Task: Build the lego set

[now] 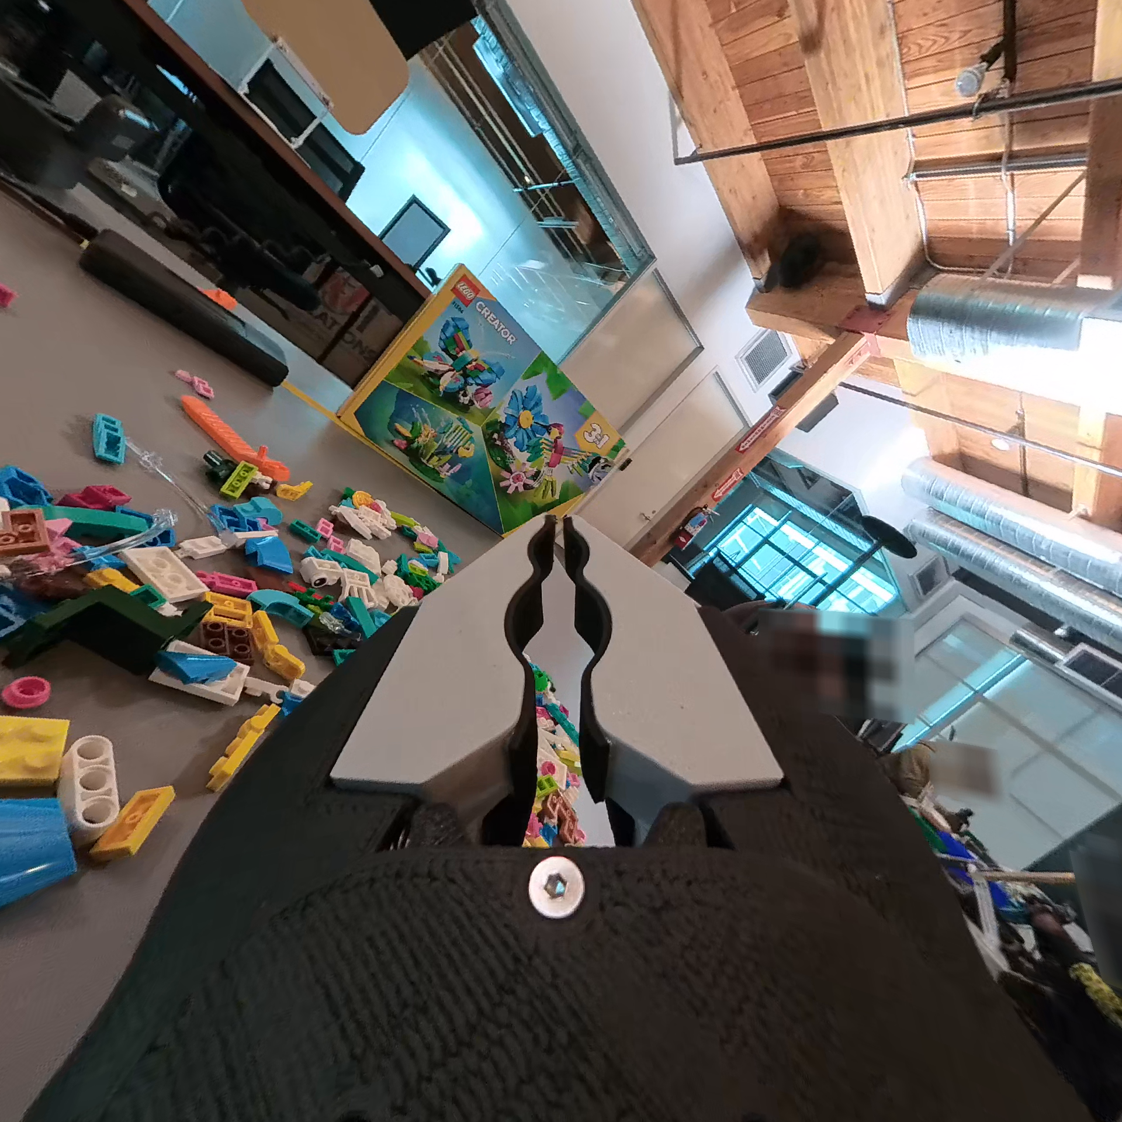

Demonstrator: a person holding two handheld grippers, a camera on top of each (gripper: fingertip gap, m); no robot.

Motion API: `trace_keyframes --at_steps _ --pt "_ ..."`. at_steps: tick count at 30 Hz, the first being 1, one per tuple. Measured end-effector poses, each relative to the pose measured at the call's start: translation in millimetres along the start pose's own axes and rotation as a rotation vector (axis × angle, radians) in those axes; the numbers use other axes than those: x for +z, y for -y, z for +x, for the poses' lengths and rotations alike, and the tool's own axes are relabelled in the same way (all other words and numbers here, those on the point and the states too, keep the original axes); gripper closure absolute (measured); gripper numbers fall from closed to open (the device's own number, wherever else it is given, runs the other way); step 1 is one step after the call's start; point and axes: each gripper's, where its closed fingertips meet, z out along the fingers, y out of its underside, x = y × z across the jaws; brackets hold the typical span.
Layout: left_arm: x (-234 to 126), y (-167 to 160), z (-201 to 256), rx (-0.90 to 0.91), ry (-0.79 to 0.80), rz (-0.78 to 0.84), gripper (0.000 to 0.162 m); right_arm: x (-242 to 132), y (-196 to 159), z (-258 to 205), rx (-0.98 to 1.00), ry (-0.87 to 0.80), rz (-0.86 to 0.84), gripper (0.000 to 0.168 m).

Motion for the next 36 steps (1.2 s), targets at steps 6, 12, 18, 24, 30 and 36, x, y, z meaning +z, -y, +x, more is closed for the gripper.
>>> trace_keyframes --at_steps 6,12,18,24,30,36 --pt "-3 3 -8 -0.055 0.021 0.025 0.162 0 -5 9 0.074 -0.022 -0.005 0.167" --pt "-2 2 -4 -0.028 0.007 0.015 0.162 0 -2 10 0.104 -0.012 0.017 0.167" --pt "-2 3 -6 -0.047 0.011 0.022 0.162 -2 -2 15 0.118 -0.029 0.021 0.167" --pt "-4 4 -10 -0.074 0.022 0.037 0.162 -3 -4 21 0.145 -0.049 0.020 0.167" --pt "-4 4 -10 -0.075 0.021 0.037 0.162 -3 -4 18 0.136 -0.036 0.020 0.167" --pt "-4 4 -11 -0.076 0.023 0.039 0.162 -3 -4 20 0.135 -0.043 0.020 0.167"
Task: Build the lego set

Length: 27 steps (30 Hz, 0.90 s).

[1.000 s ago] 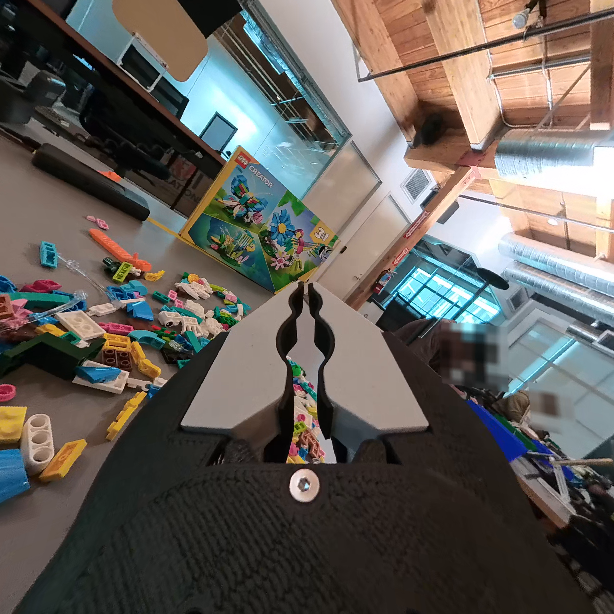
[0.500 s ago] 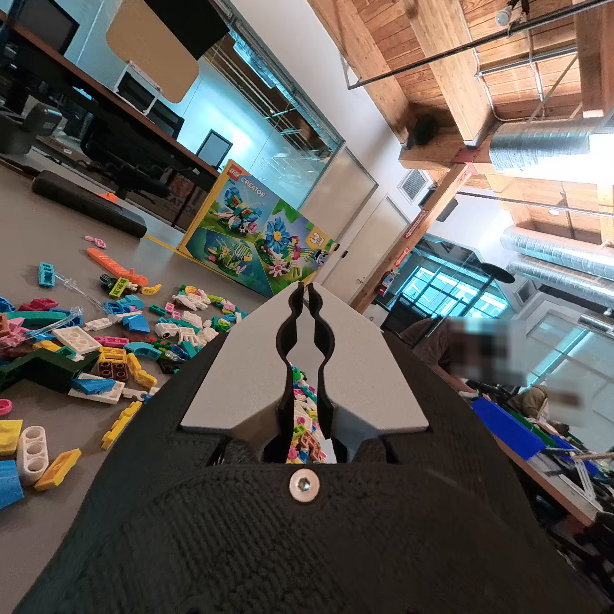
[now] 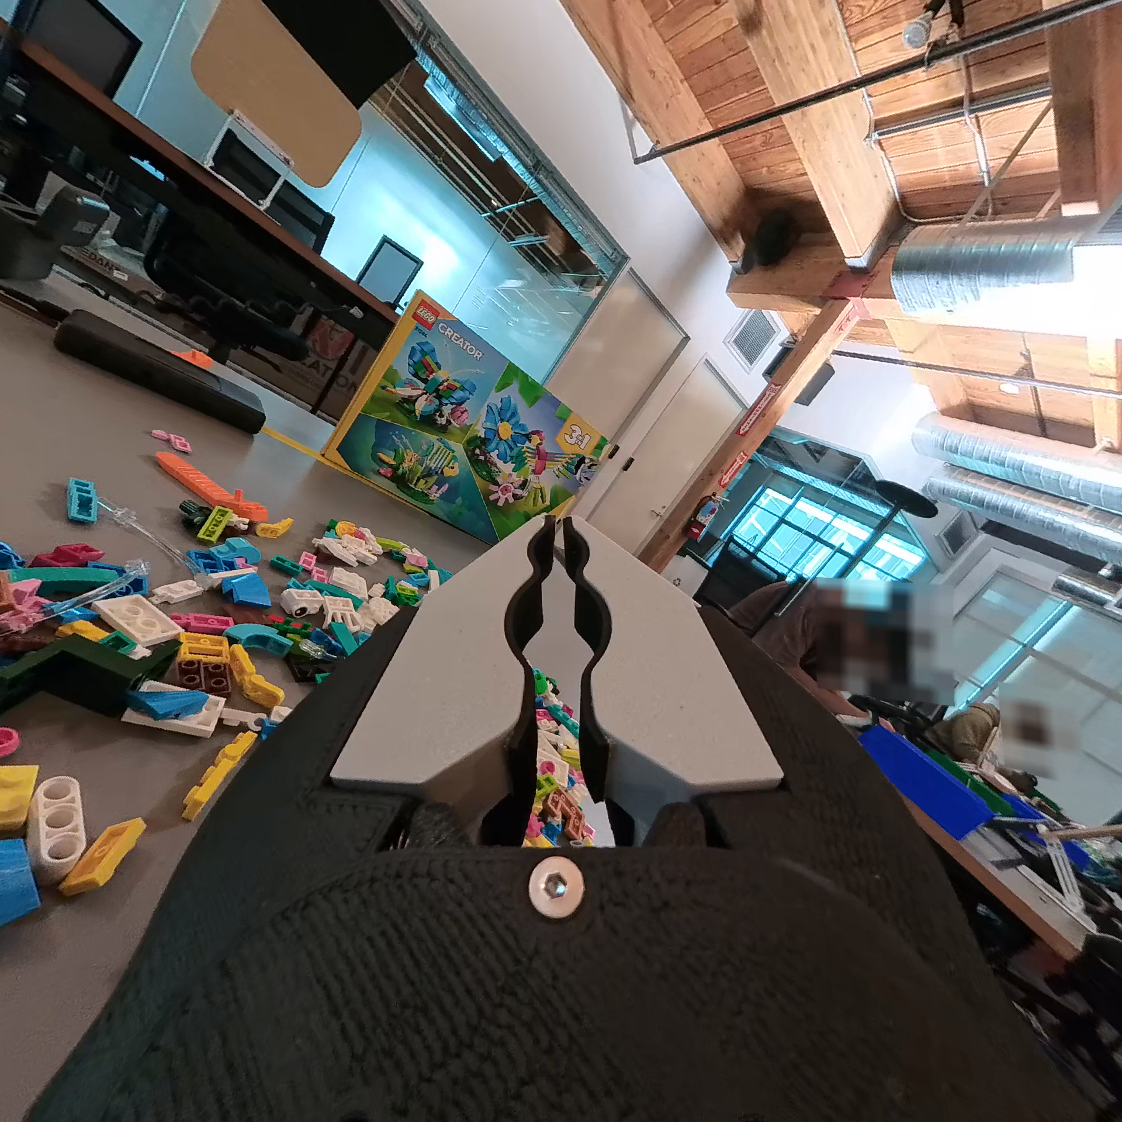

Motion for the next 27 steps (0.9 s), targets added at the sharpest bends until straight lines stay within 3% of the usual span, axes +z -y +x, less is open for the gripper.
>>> trace_keyframes --at_steps 23,27 --pt "0 0 0 0.002 0.001 0.000 0.162 1 -2 -1 0.003 0.008 -0.005 0.167" --pt "-5 6 -12 -0.013 0.069 0.036 0.162 -1 11 -15 -0.031 0.070 0.036 0.164"
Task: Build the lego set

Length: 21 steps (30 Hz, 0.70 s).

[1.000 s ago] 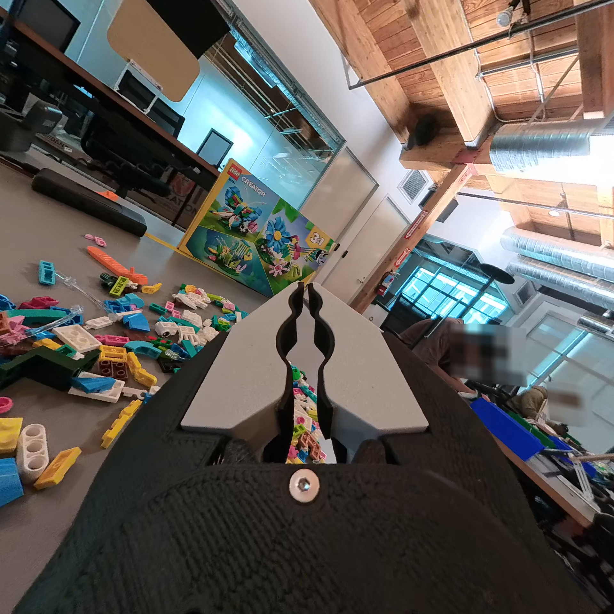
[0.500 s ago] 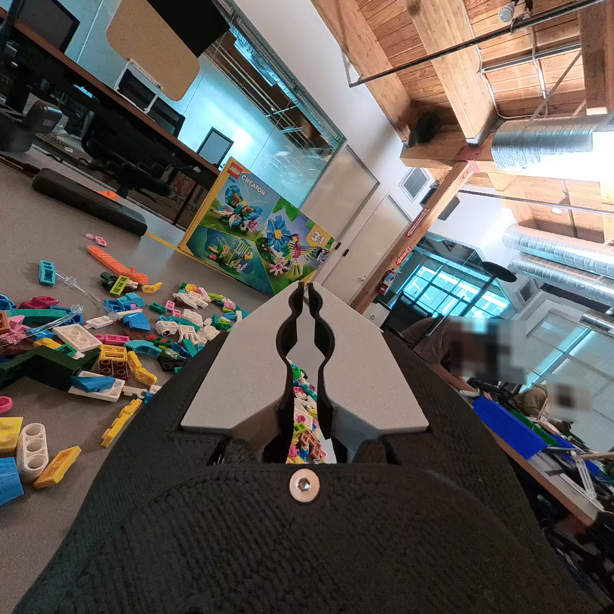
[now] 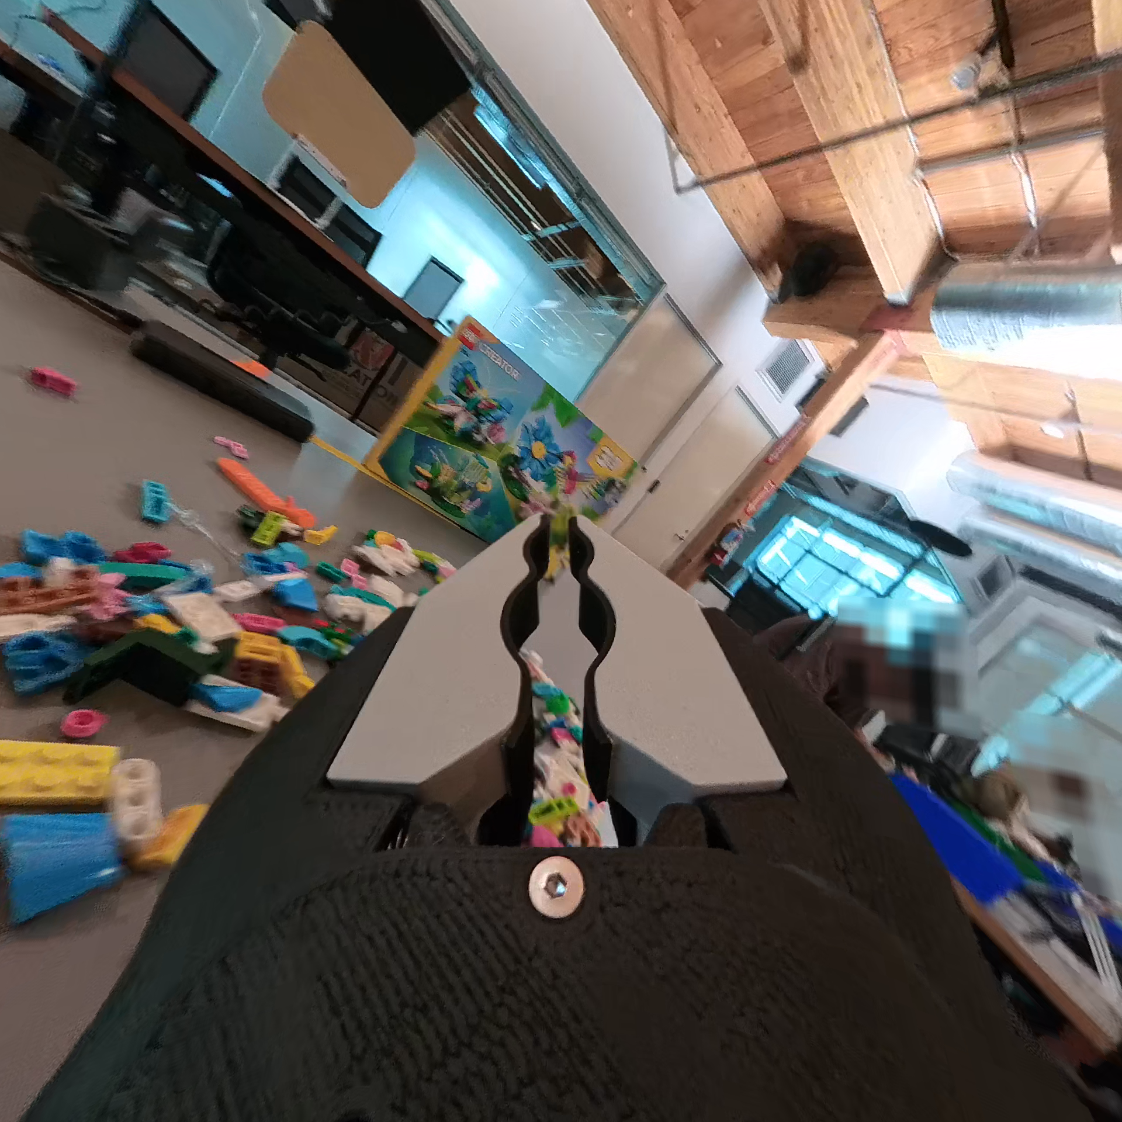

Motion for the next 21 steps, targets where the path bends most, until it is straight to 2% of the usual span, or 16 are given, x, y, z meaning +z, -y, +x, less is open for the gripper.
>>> trace_keyframes --at_steps 2,6,8,10,13,17,21 --pt "-5 5 -13 -0.025 0.057 0.028 0.162 -2 32 -38 -0.026 0.163 0.072 0.160" --pt "-15 4 -32 -0.004 0.118 0.013 0.162 -29 104 -158 0.091 0.788 0.192 0.158" --pt "-16 -5 -32 0.022 0.087 -0.046 0.162 -38 133 -191 0.097 0.969 0.259 0.158" --pt "-20 -6 -25 0.053 0.049 -0.060 0.162 -48 152 -218 0.122 1.173 0.256 0.156" --pt "-26 -5 -21 0.112 0.040 -0.073 0.162 -61 161 -250 0.151 1.459 0.174 0.145" --pt "-28 -5 -20 0.104 0.029 -0.070 0.162 -46 168 -273 0.088 1.459 0.203 0.143" --pt "-28 -5 -22 0.090 0.036 -0.068 0.162 -30 171 -280 0.224 1.419 0.202 0.145"
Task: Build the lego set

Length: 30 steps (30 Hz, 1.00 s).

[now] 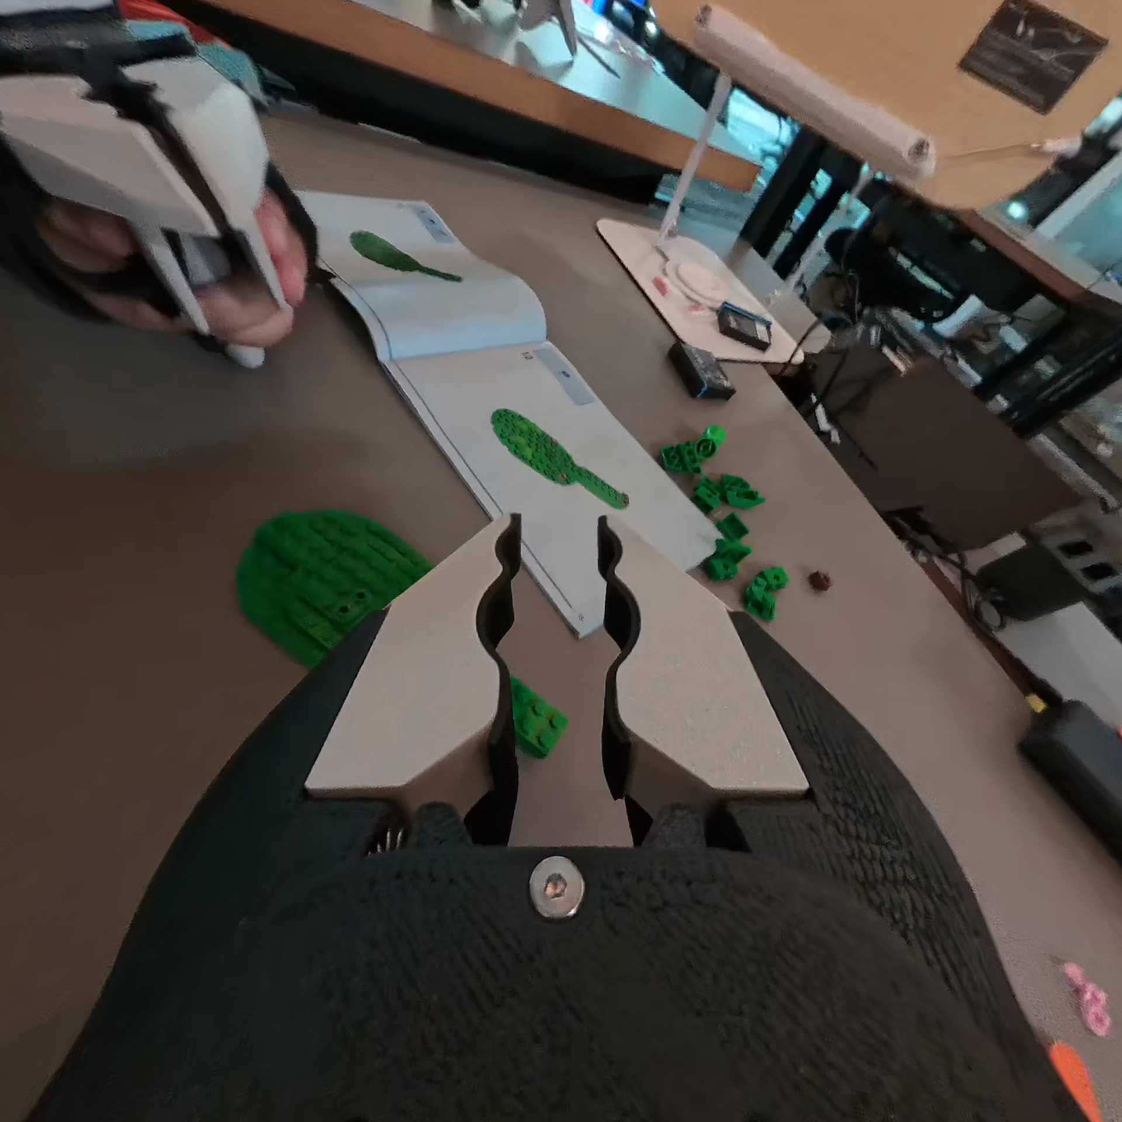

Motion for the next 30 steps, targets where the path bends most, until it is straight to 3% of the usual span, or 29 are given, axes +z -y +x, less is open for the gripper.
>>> trace_keyframes --at_steps 10,15,18,25,30 --pt "1 1 -1 -0.012 -0.007 0.008 0.162 -16 -67 20 0.094 -0.125 -0.206 0.145" --pt "2 1 0 -0.007 -0.010 0.009 0.162 -24 -71 18 0.213 -0.078 -0.191 0.146" --pt "3 1 0 -0.010 -0.011 0.010 0.162 -27 -74 11 0.322 -0.004 -0.193 0.137" --pt "5 0 2 -0.006 -0.024 0.006 0.162 -24 -74 3 0.327 0.035 -0.216 0.132" --pt "5 0 3 -0.003 -0.025 0.007 0.162 -22 -69 -5 0.349 0.091 -0.195 0.138"
